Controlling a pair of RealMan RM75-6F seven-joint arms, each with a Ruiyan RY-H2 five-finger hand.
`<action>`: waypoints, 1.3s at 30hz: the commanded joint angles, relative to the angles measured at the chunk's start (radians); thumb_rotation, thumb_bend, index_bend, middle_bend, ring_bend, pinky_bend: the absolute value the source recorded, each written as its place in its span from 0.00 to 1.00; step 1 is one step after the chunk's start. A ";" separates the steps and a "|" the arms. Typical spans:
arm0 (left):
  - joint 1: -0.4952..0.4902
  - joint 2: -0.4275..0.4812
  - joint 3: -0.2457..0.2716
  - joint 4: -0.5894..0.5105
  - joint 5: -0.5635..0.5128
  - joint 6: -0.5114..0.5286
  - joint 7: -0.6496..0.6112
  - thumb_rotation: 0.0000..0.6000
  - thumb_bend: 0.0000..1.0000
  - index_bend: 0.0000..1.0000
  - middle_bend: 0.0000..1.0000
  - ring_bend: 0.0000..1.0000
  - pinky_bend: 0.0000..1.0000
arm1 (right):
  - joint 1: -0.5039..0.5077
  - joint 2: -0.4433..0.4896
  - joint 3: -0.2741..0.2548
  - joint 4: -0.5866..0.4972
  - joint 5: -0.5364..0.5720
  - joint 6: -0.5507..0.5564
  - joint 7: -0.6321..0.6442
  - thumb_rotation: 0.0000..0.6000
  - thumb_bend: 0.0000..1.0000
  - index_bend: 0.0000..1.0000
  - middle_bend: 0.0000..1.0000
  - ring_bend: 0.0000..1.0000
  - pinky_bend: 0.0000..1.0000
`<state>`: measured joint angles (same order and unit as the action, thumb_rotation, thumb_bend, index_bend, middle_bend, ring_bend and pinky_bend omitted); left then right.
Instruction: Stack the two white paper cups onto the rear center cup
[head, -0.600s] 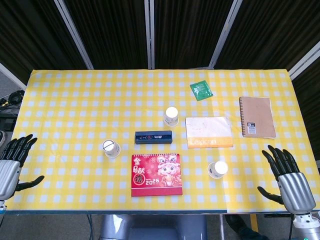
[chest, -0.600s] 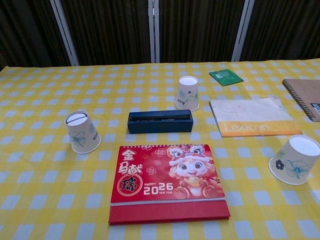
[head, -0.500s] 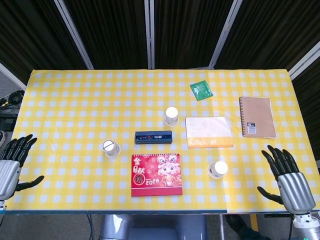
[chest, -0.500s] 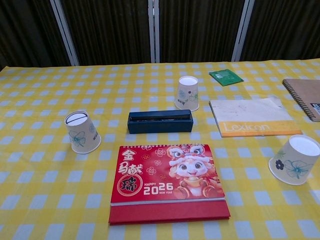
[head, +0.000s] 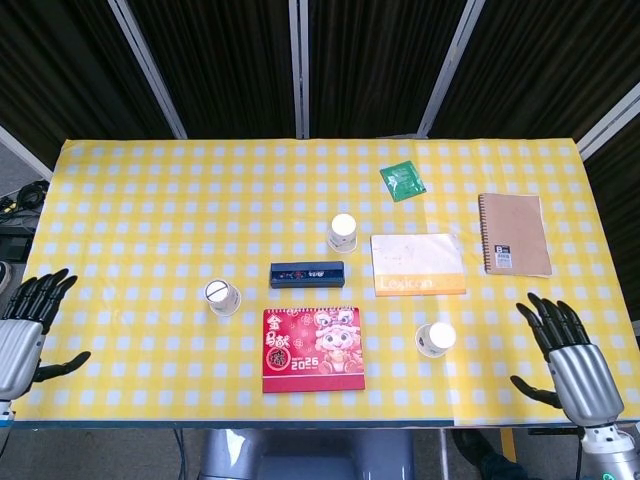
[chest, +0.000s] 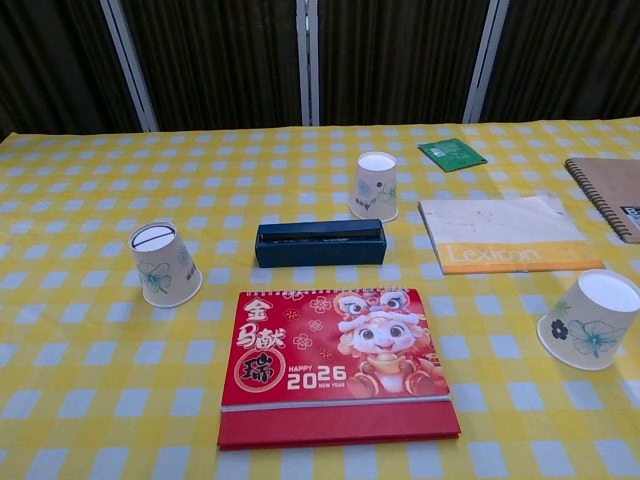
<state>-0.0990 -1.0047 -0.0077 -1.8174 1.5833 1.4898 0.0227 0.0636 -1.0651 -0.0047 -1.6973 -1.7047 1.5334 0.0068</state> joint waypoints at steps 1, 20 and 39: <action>-0.005 0.001 -0.006 -0.005 -0.014 -0.009 0.005 1.00 0.00 0.00 0.00 0.00 0.00 | 0.115 -0.003 -0.008 0.028 -0.010 -0.186 0.073 1.00 0.00 0.14 0.12 0.02 0.15; -0.033 -0.004 -0.026 -0.007 -0.093 -0.073 0.022 1.00 0.00 0.00 0.00 0.00 0.00 | 0.305 -0.075 0.007 0.098 0.085 -0.476 0.055 1.00 0.06 0.23 0.25 0.14 0.33; -0.037 -0.015 -0.022 -0.017 -0.097 -0.081 0.052 1.00 0.00 0.00 0.00 0.00 0.00 | 0.337 -0.180 0.003 0.215 0.097 -0.474 0.093 1.00 0.15 0.33 0.38 0.29 0.41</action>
<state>-0.1356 -1.0198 -0.0293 -1.8344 1.4866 1.4094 0.0740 0.3954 -1.2296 -0.0045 -1.4974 -1.6072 1.0555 0.0986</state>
